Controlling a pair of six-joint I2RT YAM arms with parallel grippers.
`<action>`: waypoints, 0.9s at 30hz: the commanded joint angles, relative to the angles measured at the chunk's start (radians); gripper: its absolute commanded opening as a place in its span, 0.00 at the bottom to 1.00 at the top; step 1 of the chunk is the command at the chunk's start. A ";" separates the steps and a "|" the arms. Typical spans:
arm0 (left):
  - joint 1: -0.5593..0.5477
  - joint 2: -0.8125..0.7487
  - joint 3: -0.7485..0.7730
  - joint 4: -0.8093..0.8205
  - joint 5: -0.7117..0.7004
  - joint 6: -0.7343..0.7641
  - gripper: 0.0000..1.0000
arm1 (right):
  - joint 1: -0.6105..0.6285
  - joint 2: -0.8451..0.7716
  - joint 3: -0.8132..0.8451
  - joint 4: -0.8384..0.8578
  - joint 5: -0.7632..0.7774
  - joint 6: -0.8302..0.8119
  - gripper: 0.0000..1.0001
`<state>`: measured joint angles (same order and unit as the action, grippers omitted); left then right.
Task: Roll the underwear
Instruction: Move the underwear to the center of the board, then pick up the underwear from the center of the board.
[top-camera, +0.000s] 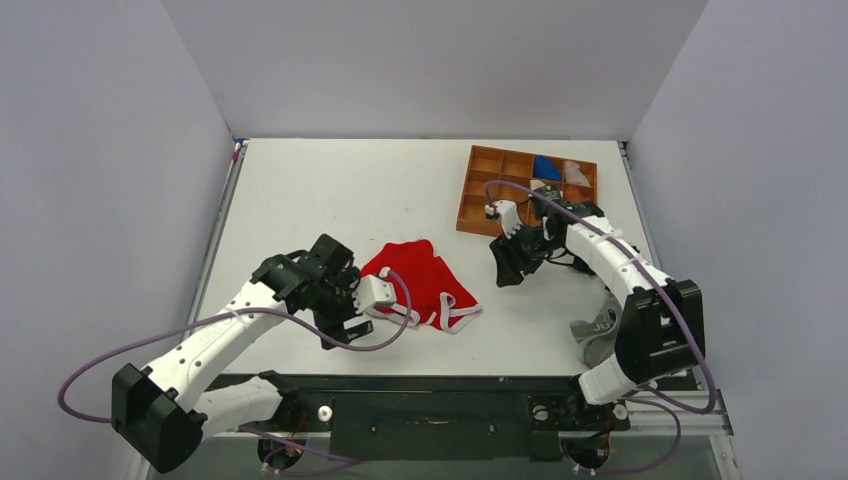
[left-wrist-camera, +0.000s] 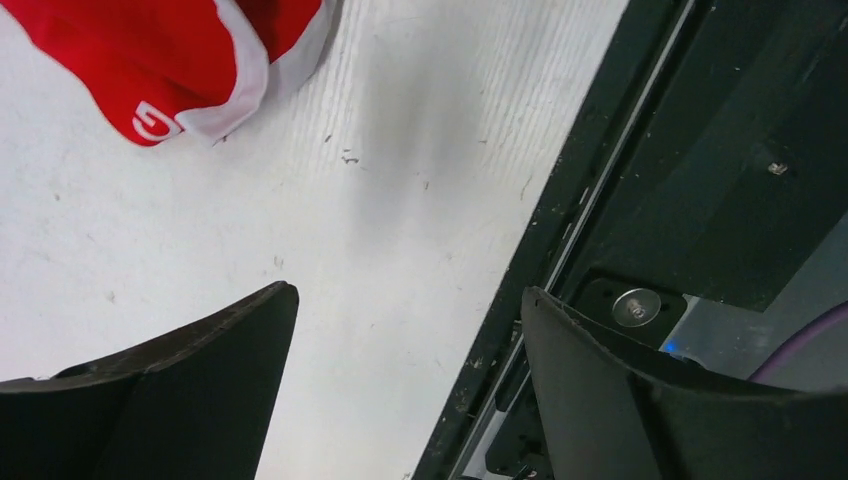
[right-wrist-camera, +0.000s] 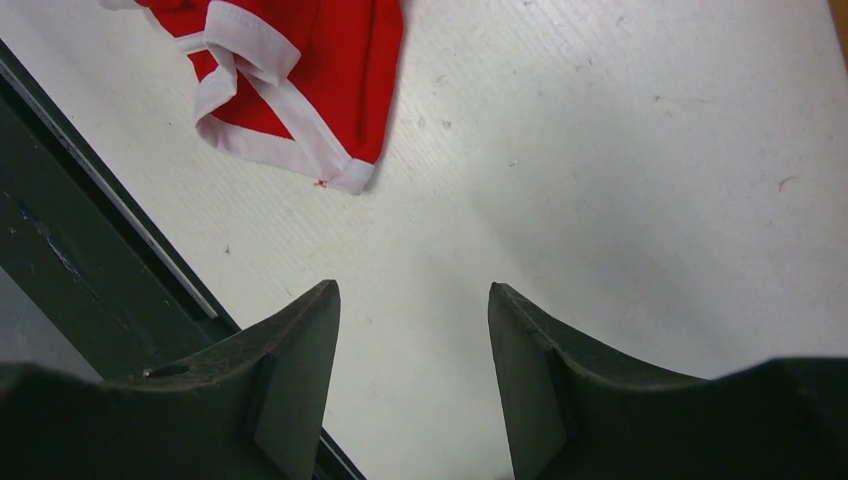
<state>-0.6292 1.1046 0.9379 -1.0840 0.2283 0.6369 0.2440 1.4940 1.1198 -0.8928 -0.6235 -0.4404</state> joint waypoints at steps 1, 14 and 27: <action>0.062 -0.053 0.018 0.056 -0.048 0.025 0.84 | 0.059 0.079 0.092 0.046 0.020 0.016 0.52; 0.167 -0.007 -0.009 0.323 -0.034 -0.124 0.94 | 0.258 0.318 0.136 0.181 0.107 0.169 0.52; 0.180 -0.049 0.002 0.335 -0.047 -0.147 0.95 | 0.383 0.341 0.053 0.242 0.400 0.223 0.45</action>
<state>-0.4572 1.0782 0.9253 -0.7975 0.1879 0.5068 0.6178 1.8332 1.1954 -0.6804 -0.3351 -0.2398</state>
